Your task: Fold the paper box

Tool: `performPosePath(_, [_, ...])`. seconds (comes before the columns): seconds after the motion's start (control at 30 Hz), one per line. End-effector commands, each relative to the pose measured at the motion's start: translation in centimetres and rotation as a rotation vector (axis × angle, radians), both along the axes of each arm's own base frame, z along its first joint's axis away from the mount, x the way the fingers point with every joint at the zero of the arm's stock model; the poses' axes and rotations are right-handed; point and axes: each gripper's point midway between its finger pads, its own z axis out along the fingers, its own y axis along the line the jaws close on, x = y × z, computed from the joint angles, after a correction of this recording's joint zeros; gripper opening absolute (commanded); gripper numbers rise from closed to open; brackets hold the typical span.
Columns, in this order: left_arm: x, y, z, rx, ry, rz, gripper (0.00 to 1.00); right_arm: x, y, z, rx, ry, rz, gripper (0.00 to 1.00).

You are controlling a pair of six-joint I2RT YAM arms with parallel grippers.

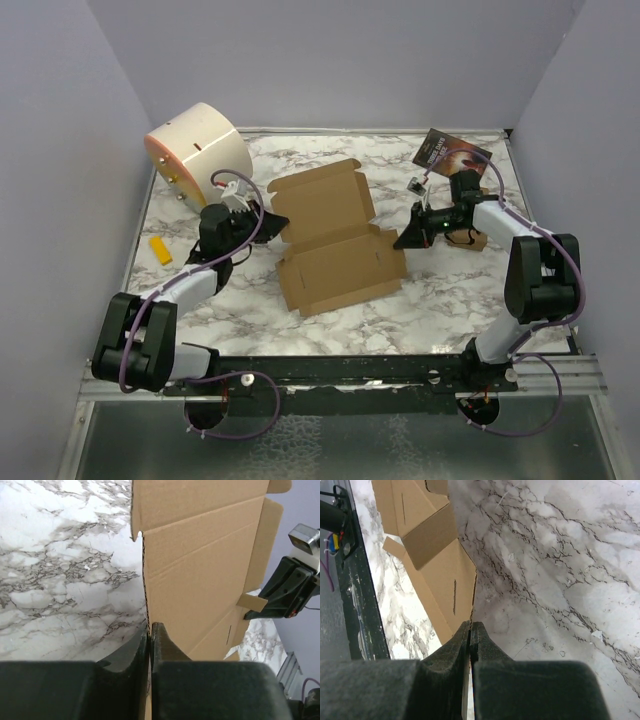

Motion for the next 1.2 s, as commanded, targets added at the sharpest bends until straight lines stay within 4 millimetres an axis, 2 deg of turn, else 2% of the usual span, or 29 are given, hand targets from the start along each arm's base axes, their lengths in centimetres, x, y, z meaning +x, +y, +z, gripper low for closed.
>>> performPosePath(0.0, [0.6,-1.0,3.1,-0.015,-0.131,-0.071,0.0,0.3,0.3,2.8,0.067,-0.076,0.033,0.01])
performPosePath(0.1, [0.4,-1.3,4.2,0.021,-0.205,-0.109,0.0,0.3,0.1,3.9,0.092,-0.102,0.041,0.06])
performPosePath(0.17, [0.2,-1.5,4.8,0.075,-0.261,-0.139,0.0,0.3,-0.2,5.2,0.116,-0.144,0.047,0.18])
performPosePath(0.23, [0.1,-1.8,5.9,0.12,-0.319,-0.172,0.0,0.2,-0.5,6.8,0.136,-0.202,0.06,0.34])
performPosePath(0.37, [-0.2,-2.6,8.3,0.188,-0.423,-0.252,0.0,-0.6,-0.5,11.6,0.172,-0.371,0.109,0.64])
performPosePath(0.57, [-1.5,-4.4,10.5,0.252,-0.537,-0.445,0.0,-2.3,0.2,19.4,0.23,-0.694,0.217,0.92])
performPosePath(0.67, [-2.2,-5.3,10.8,0.265,-0.567,-0.487,0.0,-2.3,0.3,21.1,0.232,-0.738,0.2,0.96])
performPosePath(0.73, [-2.6,-5.6,11.2,0.264,-0.607,-0.499,0.0,-2.2,0.3,21.0,0.242,-0.721,0.179,0.97])
performPosePath(0.9, [-3.7,-6.6,12.2,0.253,-0.679,-0.562,0.0,-1.6,0.2,19.2,0.23,-0.651,0.131,1.0])
performPosePath(1.1, [-3.7,-7.0,12.7,0.306,-0.689,-0.633,0.0,-0.4,-1.0,22.7,0.131,-0.667,0.109,0.99])
performPosePath(1.17, [-3.8,-7.1,12.8,0.302,-0.691,-0.646,0.0,0.1,-1.7,23.1,0.097,-0.676,0.063,0.99])
